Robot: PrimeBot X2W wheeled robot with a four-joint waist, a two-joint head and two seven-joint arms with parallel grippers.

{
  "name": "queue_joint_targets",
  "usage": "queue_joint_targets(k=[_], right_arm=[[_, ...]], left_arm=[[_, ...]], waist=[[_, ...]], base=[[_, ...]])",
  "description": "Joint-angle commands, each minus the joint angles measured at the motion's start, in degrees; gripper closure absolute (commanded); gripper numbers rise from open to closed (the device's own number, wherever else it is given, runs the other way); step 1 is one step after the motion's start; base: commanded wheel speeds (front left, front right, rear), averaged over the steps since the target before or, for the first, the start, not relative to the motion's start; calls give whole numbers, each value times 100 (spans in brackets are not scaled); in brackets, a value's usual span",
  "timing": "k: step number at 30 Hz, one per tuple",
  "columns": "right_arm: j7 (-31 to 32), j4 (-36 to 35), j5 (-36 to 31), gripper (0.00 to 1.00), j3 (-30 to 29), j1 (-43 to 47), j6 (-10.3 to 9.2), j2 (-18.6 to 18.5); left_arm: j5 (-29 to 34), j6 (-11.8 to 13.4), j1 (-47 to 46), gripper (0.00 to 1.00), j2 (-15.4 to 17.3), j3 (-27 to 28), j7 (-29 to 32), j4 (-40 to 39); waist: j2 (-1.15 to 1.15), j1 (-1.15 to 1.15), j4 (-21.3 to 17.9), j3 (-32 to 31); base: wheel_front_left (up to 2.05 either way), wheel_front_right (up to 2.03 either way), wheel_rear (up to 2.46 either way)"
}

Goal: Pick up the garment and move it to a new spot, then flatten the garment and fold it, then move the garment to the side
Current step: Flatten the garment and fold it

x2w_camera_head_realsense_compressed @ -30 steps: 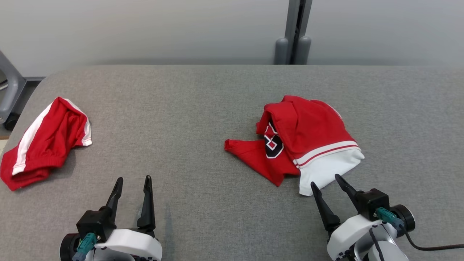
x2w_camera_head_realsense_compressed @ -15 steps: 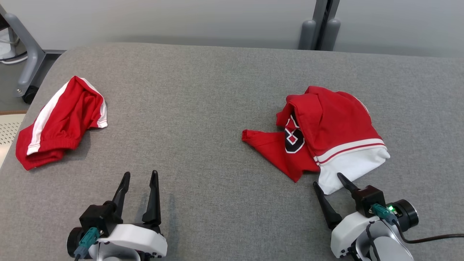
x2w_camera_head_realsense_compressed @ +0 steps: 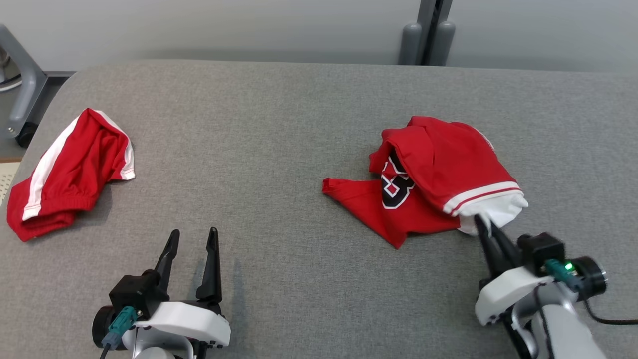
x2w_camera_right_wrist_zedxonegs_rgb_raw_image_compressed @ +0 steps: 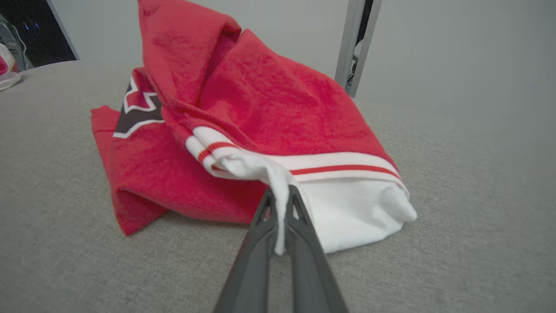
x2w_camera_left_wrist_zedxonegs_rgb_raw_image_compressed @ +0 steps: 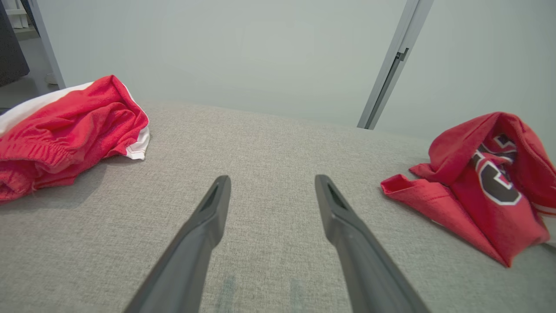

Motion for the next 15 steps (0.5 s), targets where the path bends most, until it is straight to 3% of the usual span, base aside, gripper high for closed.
queue_joint_targets(k=[1, 9, 15], right_arm=[[-3, -165, 3, 100, -146, -51, -1, -50], [-3, -1453, -587, 100, -1059, -311, -1, -106], [-2, -1903, -757, 100, -1293, -600, -1, -366]], left_arm=[[-16, 23, -14, 0, 24, 45, -11, -3], [-77, -7, 159, 0, 22, 88, -11, 35], [-132, 27, 191, 0, 25, -6, -12, 82]], waist=[[0, 0, -51, -54], [0, 0, -393, -306], [0, 0, -539, -404]], base=[[0, 0, 0], [0, 0, 0], [0, 0, 0]])
